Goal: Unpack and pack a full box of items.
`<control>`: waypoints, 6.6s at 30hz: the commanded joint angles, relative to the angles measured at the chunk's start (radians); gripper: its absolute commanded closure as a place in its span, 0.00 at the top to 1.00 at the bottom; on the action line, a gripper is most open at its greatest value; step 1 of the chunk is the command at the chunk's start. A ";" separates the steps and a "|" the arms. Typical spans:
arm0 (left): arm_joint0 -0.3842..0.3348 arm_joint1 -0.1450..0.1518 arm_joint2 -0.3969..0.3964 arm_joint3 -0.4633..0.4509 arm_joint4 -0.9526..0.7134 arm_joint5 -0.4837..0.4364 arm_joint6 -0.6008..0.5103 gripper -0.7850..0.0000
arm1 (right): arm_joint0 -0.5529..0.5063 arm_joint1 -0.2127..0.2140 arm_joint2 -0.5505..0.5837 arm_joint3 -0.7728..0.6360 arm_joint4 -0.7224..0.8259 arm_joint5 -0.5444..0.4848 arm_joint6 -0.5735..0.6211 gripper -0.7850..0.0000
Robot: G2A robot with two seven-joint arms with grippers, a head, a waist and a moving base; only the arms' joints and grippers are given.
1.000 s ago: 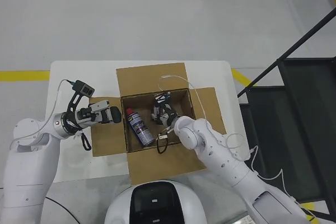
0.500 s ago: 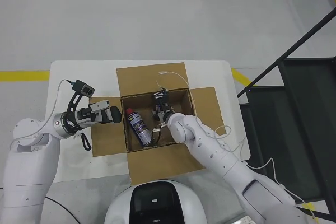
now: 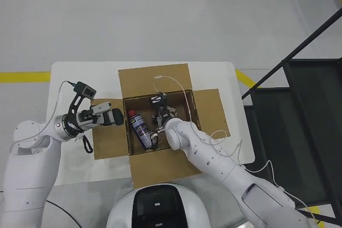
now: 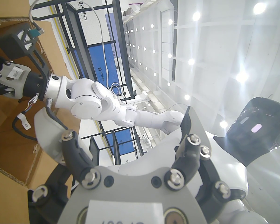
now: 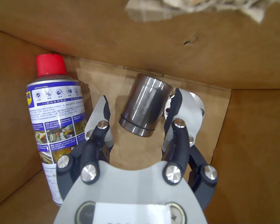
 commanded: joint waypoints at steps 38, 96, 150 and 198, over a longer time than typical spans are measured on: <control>0.000 0.000 0.000 0.000 0.000 0.000 0.000 1.00 | 0.037 -0.076 0.010 0.151 -0.031 0.003 -0.014 0.06; 0.000 0.000 0.000 0.000 0.000 0.000 0.000 1.00 | -0.134 -0.013 0.191 -0.114 -0.202 -0.236 0.192 1.00; 0.000 0.000 0.000 0.000 0.000 0.000 0.000 1.00 | -0.363 0.026 0.412 -0.393 -0.085 -0.555 -0.152 0.00; 0.000 0.000 0.000 0.000 0.000 0.000 0.000 1.00 | -0.665 0.111 0.889 -0.466 0.005 -0.977 -0.755 0.00</control>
